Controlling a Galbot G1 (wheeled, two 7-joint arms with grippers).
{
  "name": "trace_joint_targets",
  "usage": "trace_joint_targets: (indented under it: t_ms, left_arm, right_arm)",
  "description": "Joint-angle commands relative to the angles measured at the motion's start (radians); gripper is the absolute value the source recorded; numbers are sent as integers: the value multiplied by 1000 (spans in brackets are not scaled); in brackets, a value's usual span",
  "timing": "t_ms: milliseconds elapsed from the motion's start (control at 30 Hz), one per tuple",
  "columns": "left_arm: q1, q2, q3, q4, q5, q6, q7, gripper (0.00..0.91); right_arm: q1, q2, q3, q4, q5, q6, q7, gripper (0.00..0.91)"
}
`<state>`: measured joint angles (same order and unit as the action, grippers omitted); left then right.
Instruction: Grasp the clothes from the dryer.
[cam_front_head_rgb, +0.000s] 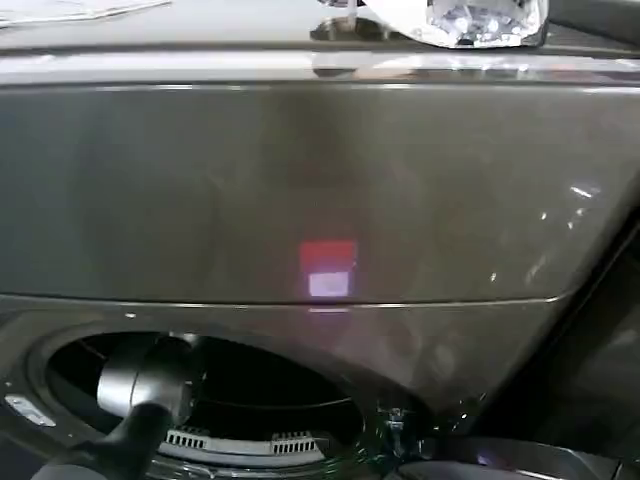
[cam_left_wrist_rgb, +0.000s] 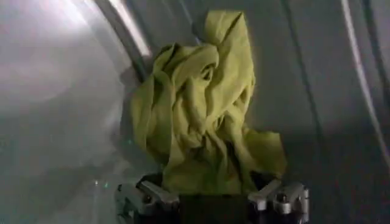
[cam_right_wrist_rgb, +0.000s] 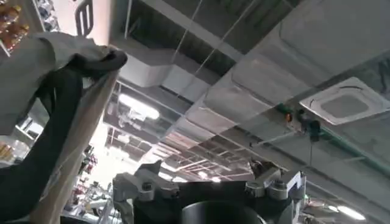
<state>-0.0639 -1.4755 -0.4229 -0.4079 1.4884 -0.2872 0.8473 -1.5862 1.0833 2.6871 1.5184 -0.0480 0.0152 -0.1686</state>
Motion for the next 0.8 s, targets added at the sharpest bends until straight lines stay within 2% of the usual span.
trace_joint_targets:
  t_ms: [33, 433, 800]
  left_arm:
    - [-2, -2, -6, 15, -21, -69, -82, 907]
    - [42, -14, 13, 20, -134, -93, -66, 907]
    - [77, -9, 12, 29, -131, -25, -56, 907]
  right_arm:
    - [2, -2, -7, 1, -3, 3, 0, 907]
    - [1, 2, -13, 4, -8, 10, -2, 907]
    - [-8, -5, -15, -3, -9, 17, -6, 907]
